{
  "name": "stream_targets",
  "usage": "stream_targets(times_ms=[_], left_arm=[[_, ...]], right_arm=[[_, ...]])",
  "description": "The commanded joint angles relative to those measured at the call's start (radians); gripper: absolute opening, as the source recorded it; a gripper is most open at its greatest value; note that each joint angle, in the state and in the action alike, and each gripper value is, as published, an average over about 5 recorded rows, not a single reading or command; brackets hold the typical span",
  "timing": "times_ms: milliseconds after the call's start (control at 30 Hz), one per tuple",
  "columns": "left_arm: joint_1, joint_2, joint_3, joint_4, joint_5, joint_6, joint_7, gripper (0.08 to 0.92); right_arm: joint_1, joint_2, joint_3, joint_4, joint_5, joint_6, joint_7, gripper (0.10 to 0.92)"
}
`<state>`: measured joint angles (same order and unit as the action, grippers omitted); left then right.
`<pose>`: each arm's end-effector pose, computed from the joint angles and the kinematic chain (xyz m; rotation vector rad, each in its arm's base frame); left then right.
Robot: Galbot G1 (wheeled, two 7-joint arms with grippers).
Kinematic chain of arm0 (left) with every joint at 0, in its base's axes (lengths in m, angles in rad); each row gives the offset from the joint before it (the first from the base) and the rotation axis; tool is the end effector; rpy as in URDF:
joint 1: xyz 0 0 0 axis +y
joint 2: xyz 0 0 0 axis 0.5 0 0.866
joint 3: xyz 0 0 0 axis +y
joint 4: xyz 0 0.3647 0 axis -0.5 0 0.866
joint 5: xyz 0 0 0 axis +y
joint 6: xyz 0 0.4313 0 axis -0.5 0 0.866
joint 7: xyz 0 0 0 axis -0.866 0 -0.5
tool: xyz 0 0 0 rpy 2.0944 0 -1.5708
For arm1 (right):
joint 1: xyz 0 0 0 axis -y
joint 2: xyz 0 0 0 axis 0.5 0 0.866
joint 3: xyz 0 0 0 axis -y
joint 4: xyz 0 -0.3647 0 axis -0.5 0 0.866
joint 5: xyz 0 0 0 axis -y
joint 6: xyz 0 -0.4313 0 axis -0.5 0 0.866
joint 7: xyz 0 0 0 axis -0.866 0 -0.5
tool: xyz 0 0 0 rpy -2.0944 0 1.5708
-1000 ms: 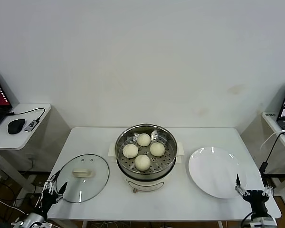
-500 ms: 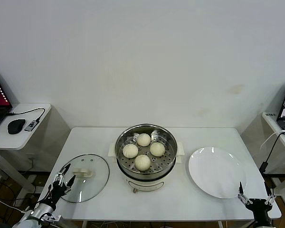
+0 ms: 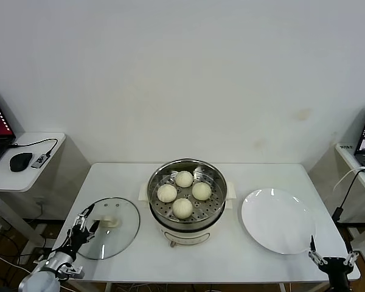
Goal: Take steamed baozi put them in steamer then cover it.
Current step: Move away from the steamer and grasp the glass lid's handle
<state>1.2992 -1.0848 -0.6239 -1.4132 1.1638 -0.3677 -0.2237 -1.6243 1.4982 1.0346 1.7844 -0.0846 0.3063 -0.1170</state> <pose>0.3201 0.2397 -0.4566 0.3851 2.1650 2.1671 0.1676 -0.2254 -0.4165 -0.3904 -2.9749 0.6074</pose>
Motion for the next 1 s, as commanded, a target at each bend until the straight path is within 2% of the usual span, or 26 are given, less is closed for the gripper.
stream_targets(times_ms=[33,633,733,1000], left_arm=[[-0.056,-0.005,0.027,0.037,0.008,-0.001,0.007,0.823],[-0.135,-0.019,0.063,0.117,0.040,-0.002,0.009,0.807],[-0.137,-0.018,0.065,0.135,0.039,-0.002,0.008,0.743],[-0.128,-0.016,0.062,0.143,0.027,-0.003,-0.011,0.510]], right_arm=[[-0.011,0.010,-0.001,0.000,-0.020,0.007,-0.001,0.823],[-0.018,0.021,0.018,-0.028,-0.052,0.030,-0.006,0.823],[-0.015,0.022,0.016,-0.029,-0.057,0.026,-0.010,0.823],[-0.007,0.028,0.000,-0.032,-0.069,0.024,-0.014,0.823]])
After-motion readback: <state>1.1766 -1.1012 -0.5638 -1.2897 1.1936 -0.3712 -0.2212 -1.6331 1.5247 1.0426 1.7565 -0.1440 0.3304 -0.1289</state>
